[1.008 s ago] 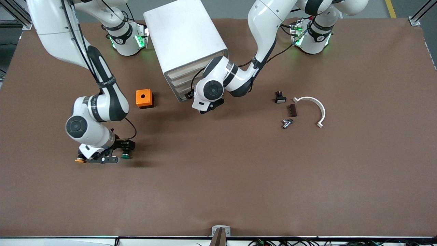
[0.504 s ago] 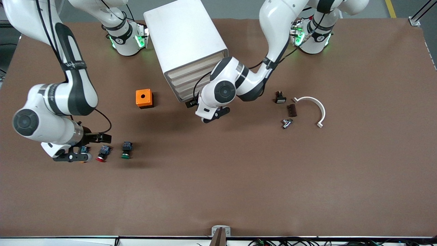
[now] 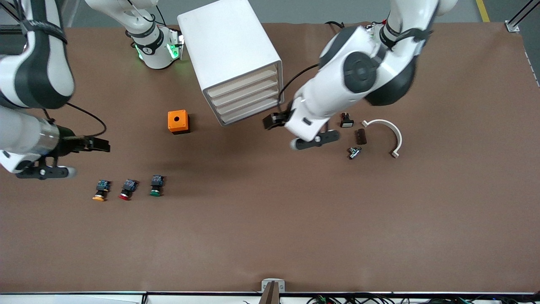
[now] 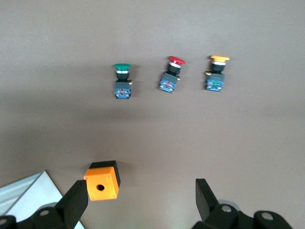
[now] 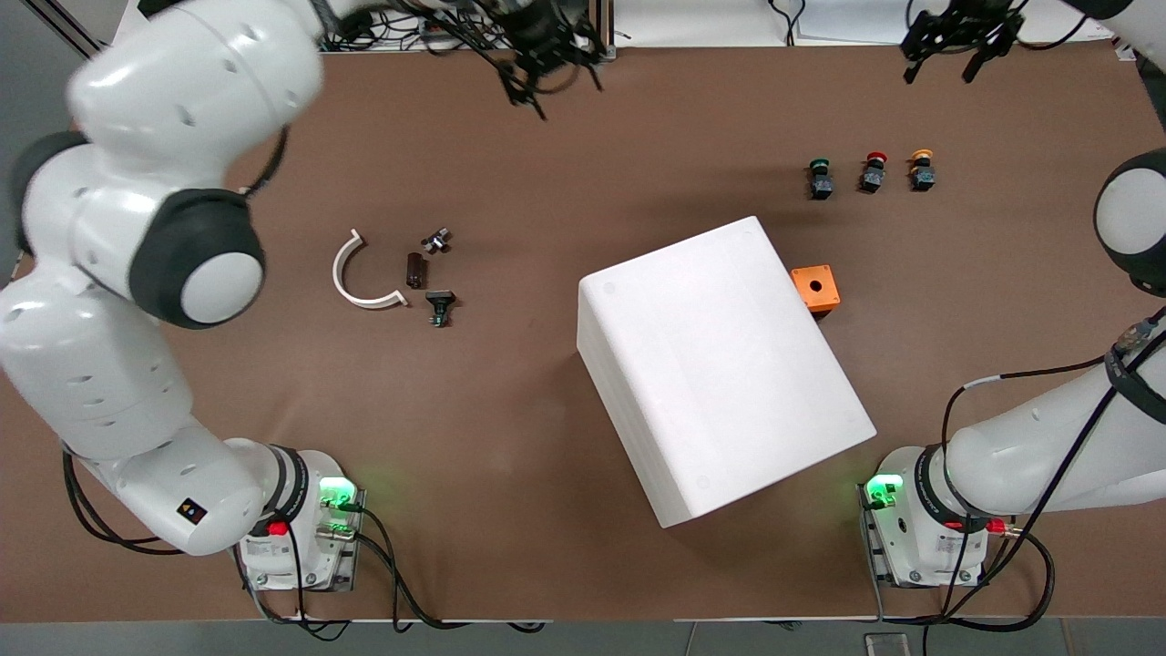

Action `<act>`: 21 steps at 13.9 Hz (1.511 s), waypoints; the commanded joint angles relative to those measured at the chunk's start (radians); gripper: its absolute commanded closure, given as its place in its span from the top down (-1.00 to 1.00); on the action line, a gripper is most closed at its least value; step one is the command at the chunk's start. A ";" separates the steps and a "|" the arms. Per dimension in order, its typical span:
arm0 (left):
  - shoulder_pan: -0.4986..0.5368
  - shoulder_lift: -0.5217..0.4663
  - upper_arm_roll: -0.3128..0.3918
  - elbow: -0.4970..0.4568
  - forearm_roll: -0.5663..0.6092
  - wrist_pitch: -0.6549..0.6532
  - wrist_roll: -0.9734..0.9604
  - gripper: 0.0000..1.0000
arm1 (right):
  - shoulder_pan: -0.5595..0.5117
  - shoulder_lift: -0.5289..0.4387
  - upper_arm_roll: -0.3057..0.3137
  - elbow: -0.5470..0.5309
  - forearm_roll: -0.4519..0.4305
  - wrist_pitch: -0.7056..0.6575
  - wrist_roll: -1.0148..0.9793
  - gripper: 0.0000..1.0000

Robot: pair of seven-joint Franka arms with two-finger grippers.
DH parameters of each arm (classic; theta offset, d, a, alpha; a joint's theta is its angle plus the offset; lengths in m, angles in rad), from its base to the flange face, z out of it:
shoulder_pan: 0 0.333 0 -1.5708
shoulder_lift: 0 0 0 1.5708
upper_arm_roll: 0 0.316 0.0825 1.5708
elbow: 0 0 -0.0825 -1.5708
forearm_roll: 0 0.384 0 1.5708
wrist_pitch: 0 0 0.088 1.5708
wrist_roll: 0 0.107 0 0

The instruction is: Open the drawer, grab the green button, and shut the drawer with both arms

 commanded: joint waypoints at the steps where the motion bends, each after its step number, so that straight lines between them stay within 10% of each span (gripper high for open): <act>1: 0.095 -0.088 -0.008 -0.044 0.077 -0.106 0.130 0.99 | -0.057 -0.005 0.009 0.052 0.007 -0.059 -0.064 1.00; 17: 0.534 -0.264 -0.023 -0.114 0.273 -0.293 0.624 0.99 | -0.005 -0.046 0.013 0.071 -0.080 -0.071 -0.003 1.00; 21: 0.644 -0.293 -0.124 -0.174 0.278 -0.267 0.658 0.99 | -0.002 -0.040 0.012 0.134 -0.095 -0.094 -0.005 1.00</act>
